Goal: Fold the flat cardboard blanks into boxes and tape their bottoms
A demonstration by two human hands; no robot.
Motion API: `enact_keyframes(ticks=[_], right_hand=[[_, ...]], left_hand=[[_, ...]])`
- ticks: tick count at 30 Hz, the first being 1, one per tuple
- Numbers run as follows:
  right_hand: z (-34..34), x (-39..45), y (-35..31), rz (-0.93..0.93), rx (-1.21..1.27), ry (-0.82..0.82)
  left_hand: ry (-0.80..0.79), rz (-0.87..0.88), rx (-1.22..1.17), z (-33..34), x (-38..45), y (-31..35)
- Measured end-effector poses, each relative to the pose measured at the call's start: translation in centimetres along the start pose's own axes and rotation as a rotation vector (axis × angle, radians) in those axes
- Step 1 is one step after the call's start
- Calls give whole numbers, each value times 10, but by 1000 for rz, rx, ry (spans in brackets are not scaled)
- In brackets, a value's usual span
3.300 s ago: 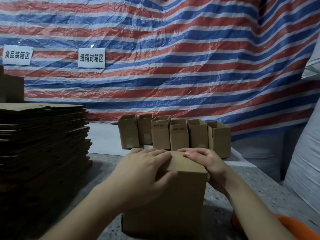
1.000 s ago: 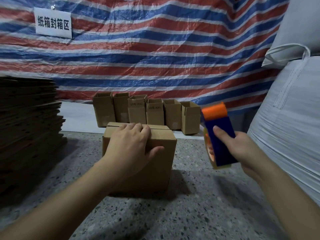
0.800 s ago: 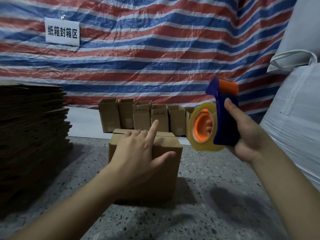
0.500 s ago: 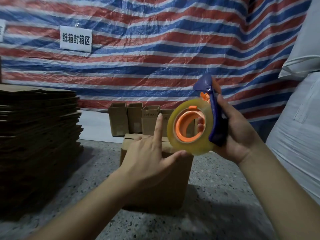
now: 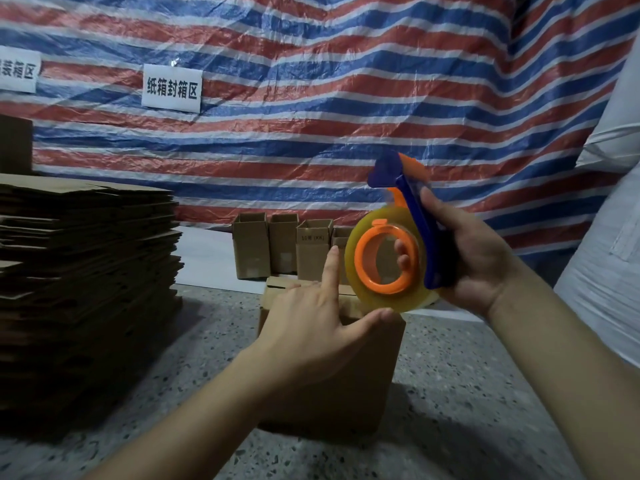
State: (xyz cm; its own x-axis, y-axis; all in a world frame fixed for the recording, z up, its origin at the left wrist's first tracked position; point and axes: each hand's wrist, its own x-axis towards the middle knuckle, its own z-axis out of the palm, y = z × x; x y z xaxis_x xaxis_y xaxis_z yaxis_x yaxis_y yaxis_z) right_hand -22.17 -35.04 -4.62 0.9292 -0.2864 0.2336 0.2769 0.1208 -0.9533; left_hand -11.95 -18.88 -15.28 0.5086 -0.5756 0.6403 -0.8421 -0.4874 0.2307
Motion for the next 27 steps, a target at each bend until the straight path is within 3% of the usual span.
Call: enact_keyframes(ticks=[11, 13, 17, 20, 24, 27], right_hand=[[-2, 44, -50, 266, -525, -147], [0, 55, -49, 302, -610, -139], [18, 92, -26, 280, -723, 47], [10, 89, -27, 296, -786, -43], [1, 80, -36, 398, -756, -140], [8, 82, -36, 390, -801, -137]], left_hand=[[-74, -206, -461, -26, 16, -12], [-101, -227, -493, -30, 18, -14], [-165, -310, -632, -37, 22, -19], [-202, -304, -667, -41, 22, -18], [-145, -282, -671, -39, 25, -20], [-30, -415, -953, -45, 33, -26]])
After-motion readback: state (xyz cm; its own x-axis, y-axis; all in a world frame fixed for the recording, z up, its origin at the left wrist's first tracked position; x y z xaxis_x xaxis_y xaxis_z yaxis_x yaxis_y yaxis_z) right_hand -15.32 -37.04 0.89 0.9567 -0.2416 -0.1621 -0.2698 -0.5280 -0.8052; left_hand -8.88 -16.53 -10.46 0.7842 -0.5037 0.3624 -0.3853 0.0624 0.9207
